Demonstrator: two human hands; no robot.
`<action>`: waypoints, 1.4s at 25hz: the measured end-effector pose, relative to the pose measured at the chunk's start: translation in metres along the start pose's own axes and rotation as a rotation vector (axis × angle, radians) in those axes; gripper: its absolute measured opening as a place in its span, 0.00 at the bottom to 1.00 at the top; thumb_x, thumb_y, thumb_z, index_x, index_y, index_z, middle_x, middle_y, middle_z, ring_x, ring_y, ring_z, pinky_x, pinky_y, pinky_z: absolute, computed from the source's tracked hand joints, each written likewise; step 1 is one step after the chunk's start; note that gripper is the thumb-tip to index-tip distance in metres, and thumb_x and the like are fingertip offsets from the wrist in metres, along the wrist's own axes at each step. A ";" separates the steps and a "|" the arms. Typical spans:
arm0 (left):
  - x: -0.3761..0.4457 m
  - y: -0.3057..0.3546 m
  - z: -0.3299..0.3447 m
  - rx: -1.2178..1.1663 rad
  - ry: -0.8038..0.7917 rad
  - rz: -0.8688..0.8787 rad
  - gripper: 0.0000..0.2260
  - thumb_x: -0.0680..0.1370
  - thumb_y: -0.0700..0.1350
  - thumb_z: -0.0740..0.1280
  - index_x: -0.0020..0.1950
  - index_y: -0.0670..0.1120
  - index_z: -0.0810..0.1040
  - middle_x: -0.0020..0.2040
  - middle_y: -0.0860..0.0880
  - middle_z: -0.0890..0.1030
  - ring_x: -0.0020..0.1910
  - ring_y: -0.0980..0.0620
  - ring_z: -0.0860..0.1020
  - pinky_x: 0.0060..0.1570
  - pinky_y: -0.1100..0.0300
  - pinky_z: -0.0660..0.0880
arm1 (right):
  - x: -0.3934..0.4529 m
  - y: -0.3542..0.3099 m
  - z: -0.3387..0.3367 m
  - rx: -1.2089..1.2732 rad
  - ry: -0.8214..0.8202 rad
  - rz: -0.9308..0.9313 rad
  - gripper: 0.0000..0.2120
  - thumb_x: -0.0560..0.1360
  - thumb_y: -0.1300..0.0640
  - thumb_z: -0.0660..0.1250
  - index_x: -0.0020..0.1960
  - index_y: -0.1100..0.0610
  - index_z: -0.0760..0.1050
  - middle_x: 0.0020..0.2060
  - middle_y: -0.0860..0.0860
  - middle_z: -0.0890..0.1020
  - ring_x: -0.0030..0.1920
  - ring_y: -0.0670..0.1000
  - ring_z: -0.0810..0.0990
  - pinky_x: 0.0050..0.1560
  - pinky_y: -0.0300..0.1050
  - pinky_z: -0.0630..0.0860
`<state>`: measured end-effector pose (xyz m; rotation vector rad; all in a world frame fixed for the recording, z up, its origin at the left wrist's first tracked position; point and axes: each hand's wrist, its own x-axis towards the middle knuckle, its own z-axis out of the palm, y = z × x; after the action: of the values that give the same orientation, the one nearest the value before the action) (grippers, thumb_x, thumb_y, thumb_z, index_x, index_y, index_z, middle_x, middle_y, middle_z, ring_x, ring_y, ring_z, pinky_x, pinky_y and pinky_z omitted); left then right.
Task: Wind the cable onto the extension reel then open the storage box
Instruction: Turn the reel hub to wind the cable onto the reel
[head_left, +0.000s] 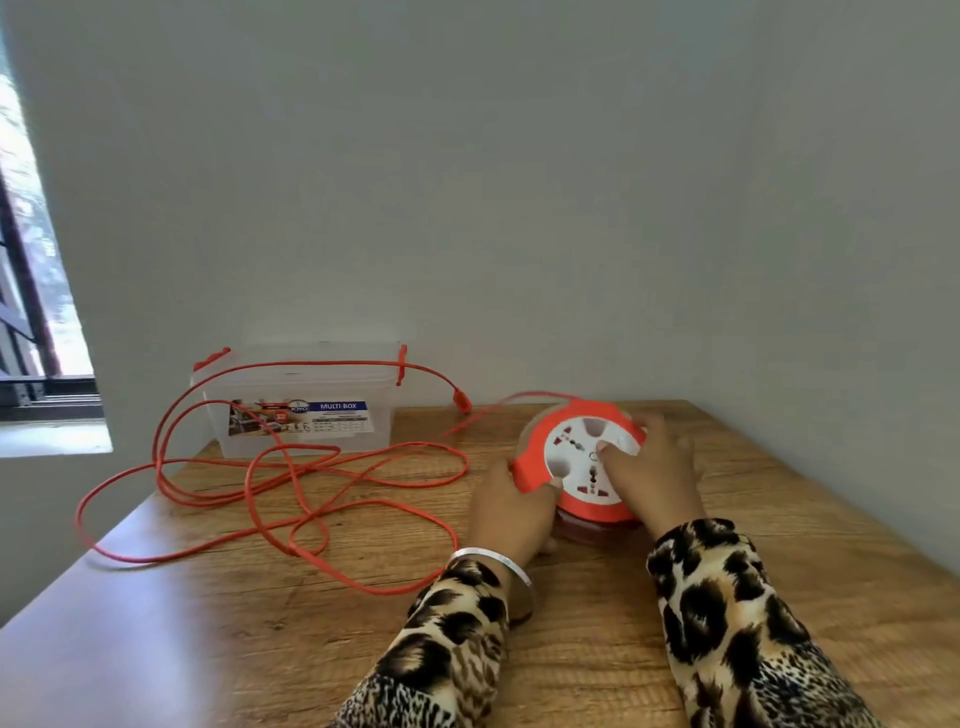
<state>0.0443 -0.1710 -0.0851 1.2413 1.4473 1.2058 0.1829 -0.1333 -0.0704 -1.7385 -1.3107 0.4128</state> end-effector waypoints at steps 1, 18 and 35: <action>0.004 -0.002 -0.002 -0.111 -0.024 0.001 0.19 0.73 0.46 0.71 0.61 0.51 0.69 0.54 0.45 0.80 0.45 0.46 0.82 0.40 0.50 0.83 | 0.000 -0.003 0.001 0.088 0.056 -0.072 0.26 0.73 0.52 0.67 0.69 0.52 0.64 0.69 0.58 0.64 0.69 0.61 0.62 0.68 0.58 0.61; 0.035 -0.007 -0.020 -0.424 0.042 0.189 0.31 0.76 0.30 0.65 0.73 0.55 0.63 0.55 0.56 0.78 0.40 0.52 0.83 0.36 0.52 0.81 | 0.006 -0.002 0.029 -0.429 0.155 -0.871 0.27 0.68 0.65 0.68 0.64 0.46 0.70 0.65 0.58 0.70 0.63 0.59 0.67 0.60 0.59 0.71; 0.044 -0.006 -0.023 -0.170 -0.064 0.394 0.29 0.75 0.30 0.66 0.64 0.60 0.66 0.57 0.59 0.76 0.47 0.51 0.84 0.41 0.53 0.83 | 0.002 -0.007 0.021 -0.737 0.256 -0.791 0.30 0.76 0.39 0.58 0.74 0.49 0.57 0.41 0.55 0.83 0.44 0.56 0.80 0.47 0.50 0.72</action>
<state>0.0151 -0.1305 -0.0875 1.4730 1.0562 1.4992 0.1650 -0.1220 -0.0758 -1.5547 -1.9423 -0.8030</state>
